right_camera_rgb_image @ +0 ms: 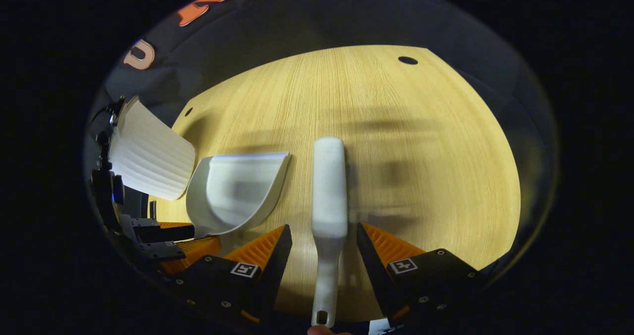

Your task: Pick up the small broom and dustpan from the desktop, sweep the trash into the dustpan with the broom, and then empty the trash into the garbage bin.

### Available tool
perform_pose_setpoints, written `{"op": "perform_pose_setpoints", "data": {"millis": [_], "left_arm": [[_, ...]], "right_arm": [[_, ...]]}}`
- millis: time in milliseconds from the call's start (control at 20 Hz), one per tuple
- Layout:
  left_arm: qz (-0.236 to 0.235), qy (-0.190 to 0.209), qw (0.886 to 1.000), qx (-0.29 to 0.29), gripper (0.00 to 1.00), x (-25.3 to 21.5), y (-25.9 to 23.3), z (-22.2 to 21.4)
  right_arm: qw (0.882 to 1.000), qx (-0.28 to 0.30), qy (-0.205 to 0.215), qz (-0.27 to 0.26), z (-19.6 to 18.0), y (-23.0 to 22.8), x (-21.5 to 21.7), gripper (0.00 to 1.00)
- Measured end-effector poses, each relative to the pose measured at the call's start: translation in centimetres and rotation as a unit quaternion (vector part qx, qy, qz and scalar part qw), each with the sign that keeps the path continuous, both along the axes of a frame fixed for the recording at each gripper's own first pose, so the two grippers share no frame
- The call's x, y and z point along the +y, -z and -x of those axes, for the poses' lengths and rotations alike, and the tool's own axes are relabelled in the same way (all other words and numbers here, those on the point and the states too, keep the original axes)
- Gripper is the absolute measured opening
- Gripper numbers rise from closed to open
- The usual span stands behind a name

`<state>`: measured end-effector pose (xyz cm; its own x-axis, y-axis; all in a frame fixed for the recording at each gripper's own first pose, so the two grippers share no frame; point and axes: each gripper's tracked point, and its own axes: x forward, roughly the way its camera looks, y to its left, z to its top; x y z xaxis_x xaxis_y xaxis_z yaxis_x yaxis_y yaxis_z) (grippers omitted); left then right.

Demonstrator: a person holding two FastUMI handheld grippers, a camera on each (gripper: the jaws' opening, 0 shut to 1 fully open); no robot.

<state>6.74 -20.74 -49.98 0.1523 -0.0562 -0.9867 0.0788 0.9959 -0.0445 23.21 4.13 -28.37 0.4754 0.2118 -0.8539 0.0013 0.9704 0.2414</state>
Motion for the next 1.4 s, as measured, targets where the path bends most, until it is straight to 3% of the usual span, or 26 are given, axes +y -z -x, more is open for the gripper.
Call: {"op": "perform_pose_setpoints", "data": {"millis": [250,400,550,700,850,1050,1250,1350,1400], "left_arm": [[-0.062,0.017,0.991,-0.118,0.73,2.9,-4.5,-4.8],[-0.078,0.014,0.975,-0.205,0.73,4.0,-8.4,-9.1],[-0.041,-0.023,0.951,-0.305,0.73,3.9,-14.1,-12.3],[-0.03,-0.047,0.91,-0.412,0.73,4.4,-21.5,-15.0],[-0.021,-0.054,0.858,-0.51,0.87,4.5,-28.5,-17.3],[-0.001,-0.047,0.788,-0.614,0.87,3.0,-37.2,-17.2],[-0.029,-0.03,0.74,-0.671,0.95,2.1,-41.3,-16.0],[-0.029,-0.037,0.718,-0.695,0.94,2.4,-42.5,-15.8],[-0.023,-0.04,0.713,-0.7,0.94,2.3,-42.8,-15.9]], "right_arm": [[0.996,-0.081,0.007,0.023,-2.5,-5.6,-0.9,0.8],[0.991,-0.131,0.016,0.025,-4.3,-9.7,-0.9,0.8],[0.981,-0.189,0.023,0.041,-5.9,-13.7,-1.5,0.8],[0.965,-0.256,0.025,0.054,-7.3,-19.2,-1.4,0.8],[0.944,-0.325,0.031,0.055,-8.2,-25.4,-1.5,0.8],[0.897,-0.438,0.043,0.05,-9.0,-33.3,-0.2,0.8],[0.841,-0.537,0.056,0.049,-8.1,-38.8,-0.8,0.81],[0.819,-0.567,0.061,0.061,-7.6,-40.4,-1.3,0.82],[0.812,-0.576,0.061,0.07,-7.4,-40.8,-1.4,0.83]]}}
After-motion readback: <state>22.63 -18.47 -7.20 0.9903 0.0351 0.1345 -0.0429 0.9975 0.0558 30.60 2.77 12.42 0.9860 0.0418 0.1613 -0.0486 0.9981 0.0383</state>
